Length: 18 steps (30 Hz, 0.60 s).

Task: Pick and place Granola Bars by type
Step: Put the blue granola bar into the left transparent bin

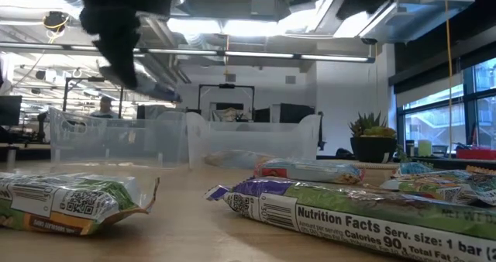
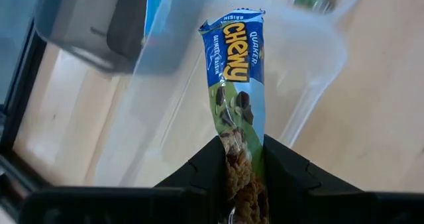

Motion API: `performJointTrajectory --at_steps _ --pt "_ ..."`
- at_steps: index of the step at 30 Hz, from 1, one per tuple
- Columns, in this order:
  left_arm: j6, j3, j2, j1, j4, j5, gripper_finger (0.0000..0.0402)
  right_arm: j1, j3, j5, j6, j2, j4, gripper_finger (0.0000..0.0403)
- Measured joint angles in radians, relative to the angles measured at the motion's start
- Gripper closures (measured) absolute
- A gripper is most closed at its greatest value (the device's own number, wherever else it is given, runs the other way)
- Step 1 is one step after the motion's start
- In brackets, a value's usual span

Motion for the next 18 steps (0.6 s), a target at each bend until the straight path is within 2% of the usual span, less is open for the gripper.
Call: performJointTrajectory --at_steps 5,10,18 --pt "0.003 -0.085 0.000 0.000 -0.003 0.002 0.0320 0.000 0.000 -0.002 0.007 0.079 0.009 0.0264" --pt "-0.008 -0.151 0.000 0.000 0.001 0.010 0.0320 0.000 0.000 0.010 0.085 0.149 0.029 0.0264" --pt "-0.020 -0.167 0.000 0.000 0.009 -0.005 0.0320 -0.003 0.000 0.049 0.255 0.245 0.034 0.0264"
